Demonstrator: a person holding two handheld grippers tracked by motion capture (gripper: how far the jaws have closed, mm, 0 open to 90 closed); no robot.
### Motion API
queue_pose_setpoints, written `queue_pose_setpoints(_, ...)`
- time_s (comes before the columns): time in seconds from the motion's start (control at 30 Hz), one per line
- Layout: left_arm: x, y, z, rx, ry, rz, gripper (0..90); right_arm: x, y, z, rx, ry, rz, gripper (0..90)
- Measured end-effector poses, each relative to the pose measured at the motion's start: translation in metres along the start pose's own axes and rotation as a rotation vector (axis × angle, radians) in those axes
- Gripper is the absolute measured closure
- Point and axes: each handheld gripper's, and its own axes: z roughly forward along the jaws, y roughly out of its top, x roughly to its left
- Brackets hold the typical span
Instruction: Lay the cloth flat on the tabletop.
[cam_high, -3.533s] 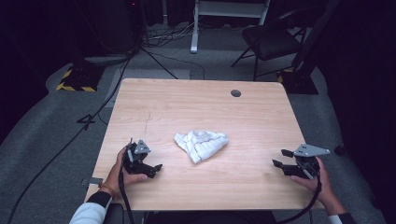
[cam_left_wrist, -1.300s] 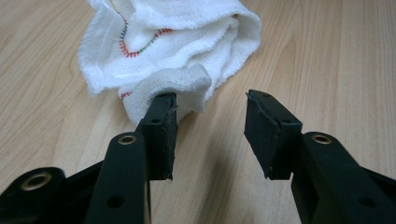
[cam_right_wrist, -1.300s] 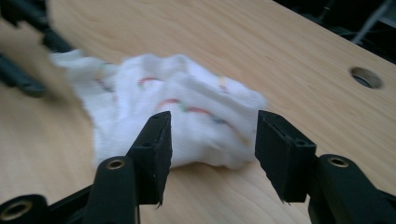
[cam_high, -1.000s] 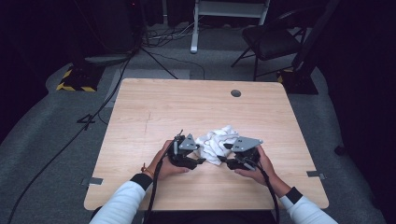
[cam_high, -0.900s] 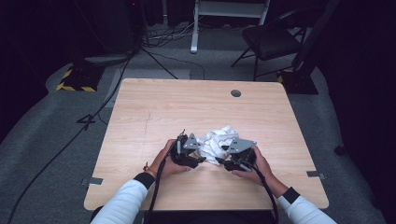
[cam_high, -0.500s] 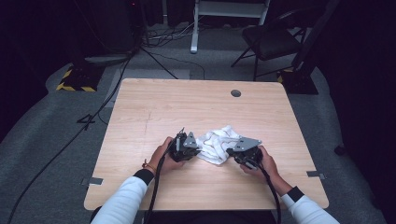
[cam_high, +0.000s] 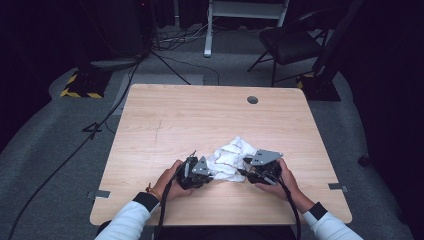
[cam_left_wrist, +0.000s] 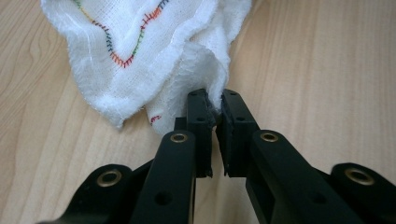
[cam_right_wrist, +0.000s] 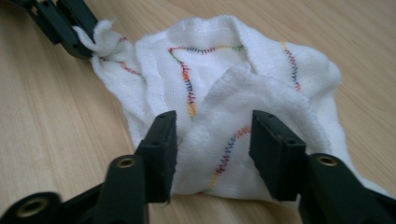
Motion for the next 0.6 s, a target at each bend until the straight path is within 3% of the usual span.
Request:
queue_pose_setpoints(0.07,0.0,-0.003,-0.004,-0.006,0.012,-0.004,83.7,0.003,0.0,0.004,0.015,-0.006,-0.007,45.9)
queue_pose_setpoints(0.17,0.004,-0.006,-0.007,-0.012,0.034,-0.014,84.0,0.004,-0.004,0.01,0.05,-0.063,-0.01,49.7)
queue_pose_setpoints(0.23,0.008,-0.008,-0.008,-0.002,0.044,-0.014,84.2,0.001,-0.01,0.013,0.059,-0.108,0.001,62.2)
queue_pose_setpoints(0.3,0.012,-0.011,-0.01,-0.006,0.047,-0.032,84.3,-0.001,-0.016,0.013,0.071,-0.123,-0.001,71.1)
queue_pose_setpoints(0.4,0.016,-0.016,-0.015,-0.013,0.052,-0.052,84.1,-0.006,-0.02,0.009,0.069,-0.119,0.01,81.4)
queue_pose_setpoints(0.53,0.018,-0.021,-0.018,-0.008,0.048,-0.075,82.7,-0.009,-0.026,-0.001,0.076,-0.116,0.023,83.4)
queue_pose_setpoints(0.6,0.017,-0.023,-0.018,-0.012,0.054,-0.085,76.8,-0.011,-0.032,-0.007,0.075,-0.124,0.035,83.4)
